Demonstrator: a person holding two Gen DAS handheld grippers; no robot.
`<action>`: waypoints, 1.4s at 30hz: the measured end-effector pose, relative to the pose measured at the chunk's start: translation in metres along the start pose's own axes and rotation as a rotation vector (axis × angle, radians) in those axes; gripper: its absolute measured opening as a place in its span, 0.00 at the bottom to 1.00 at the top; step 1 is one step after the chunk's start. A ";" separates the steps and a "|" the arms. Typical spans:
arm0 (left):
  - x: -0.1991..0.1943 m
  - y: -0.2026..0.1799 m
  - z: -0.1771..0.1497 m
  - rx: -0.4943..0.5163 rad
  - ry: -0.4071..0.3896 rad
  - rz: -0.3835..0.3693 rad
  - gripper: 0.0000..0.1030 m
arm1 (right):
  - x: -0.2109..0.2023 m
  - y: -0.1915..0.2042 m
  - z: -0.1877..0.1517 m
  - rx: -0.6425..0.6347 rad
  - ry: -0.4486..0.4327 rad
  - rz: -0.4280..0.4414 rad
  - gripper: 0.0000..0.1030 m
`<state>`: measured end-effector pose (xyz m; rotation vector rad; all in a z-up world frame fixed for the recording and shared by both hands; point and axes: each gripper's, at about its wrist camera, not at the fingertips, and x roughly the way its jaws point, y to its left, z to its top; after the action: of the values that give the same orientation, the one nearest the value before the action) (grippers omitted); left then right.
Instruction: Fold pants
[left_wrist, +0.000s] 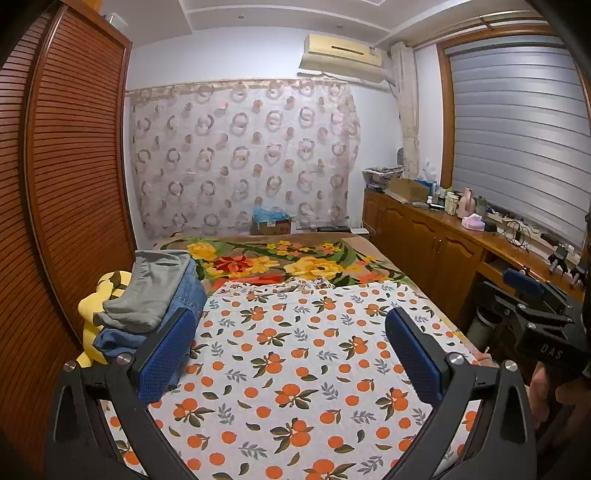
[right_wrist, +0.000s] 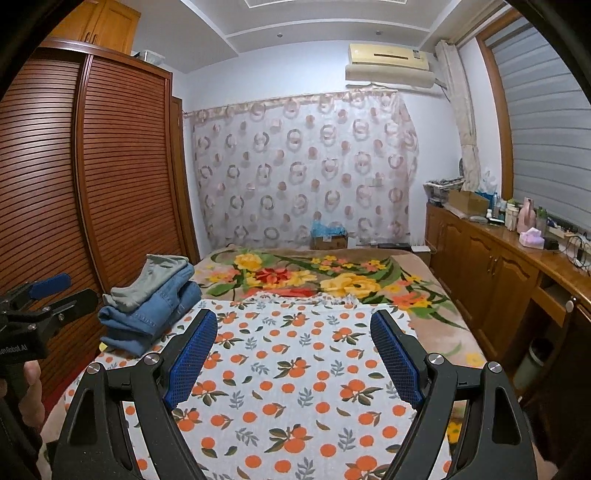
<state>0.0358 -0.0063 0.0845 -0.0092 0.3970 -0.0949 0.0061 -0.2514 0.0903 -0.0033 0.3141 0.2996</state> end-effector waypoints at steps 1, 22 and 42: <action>-0.001 0.000 0.000 -0.002 0.000 0.002 1.00 | 0.000 0.000 -0.001 0.000 -0.001 0.001 0.84; 0.002 0.005 -0.005 -0.013 0.011 0.017 1.00 | 0.001 -0.002 -0.004 -0.003 0.002 0.006 0.84; 0.002 0.005 -0.004 -0.014 0.011 0.015 1.00 | 0.002 -0.004 -0.004 -0.008 0.000 0.012 0.84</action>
<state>0.0364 -0.0013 0.0803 -0.0194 0.4086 -0.0774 0.0080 -0.2546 0.0856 -0.0089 0.3127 0.3126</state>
